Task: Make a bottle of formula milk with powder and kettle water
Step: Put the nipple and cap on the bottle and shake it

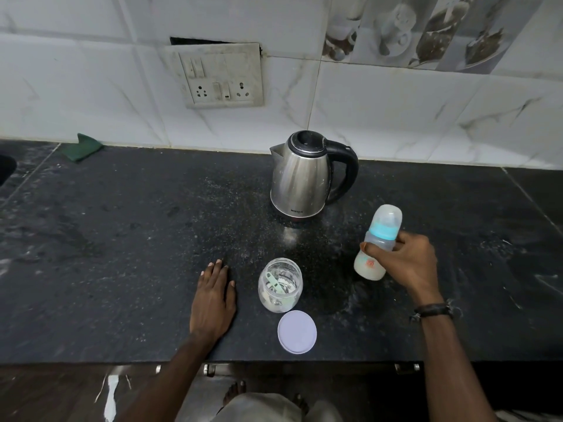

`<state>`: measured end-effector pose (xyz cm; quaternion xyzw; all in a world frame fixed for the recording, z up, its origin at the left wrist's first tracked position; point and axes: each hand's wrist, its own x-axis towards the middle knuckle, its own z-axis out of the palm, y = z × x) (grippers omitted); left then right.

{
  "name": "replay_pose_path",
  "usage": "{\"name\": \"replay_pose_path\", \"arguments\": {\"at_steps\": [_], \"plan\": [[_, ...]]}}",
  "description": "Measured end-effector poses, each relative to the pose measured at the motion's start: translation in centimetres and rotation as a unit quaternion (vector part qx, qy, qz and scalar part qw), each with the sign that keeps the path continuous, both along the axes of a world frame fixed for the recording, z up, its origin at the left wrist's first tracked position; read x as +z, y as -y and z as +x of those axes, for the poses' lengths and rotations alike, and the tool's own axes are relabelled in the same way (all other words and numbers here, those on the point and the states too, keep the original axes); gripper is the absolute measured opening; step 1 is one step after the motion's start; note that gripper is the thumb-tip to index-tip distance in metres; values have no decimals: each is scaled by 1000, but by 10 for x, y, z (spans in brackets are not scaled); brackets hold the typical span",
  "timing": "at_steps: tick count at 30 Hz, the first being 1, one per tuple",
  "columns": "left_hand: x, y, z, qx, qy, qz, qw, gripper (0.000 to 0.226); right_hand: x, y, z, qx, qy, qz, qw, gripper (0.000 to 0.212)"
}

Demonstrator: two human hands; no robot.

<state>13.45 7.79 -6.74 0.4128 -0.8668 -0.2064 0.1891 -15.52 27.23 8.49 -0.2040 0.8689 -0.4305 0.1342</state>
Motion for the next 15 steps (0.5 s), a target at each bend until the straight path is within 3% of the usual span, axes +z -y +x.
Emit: {"name": "replay_pose_path", "arguments": {"at_steps": [3,6,10,15], "plan": [[-1,-1,0,0,1,1,1000,42,-2,-1,0,25,60,-11,998,24],[-1,0,0,1,2,-1,1000,39,-1,-2,-1,0,7,13,1000,34],[1,-1,-1,2,5,-1,1000,39,-1,-1,-1,37,56,-2,998,27],[2,-1,-1,0,6,-2,1000,40,1,-1,-4,43,15,29,999,35]]}}
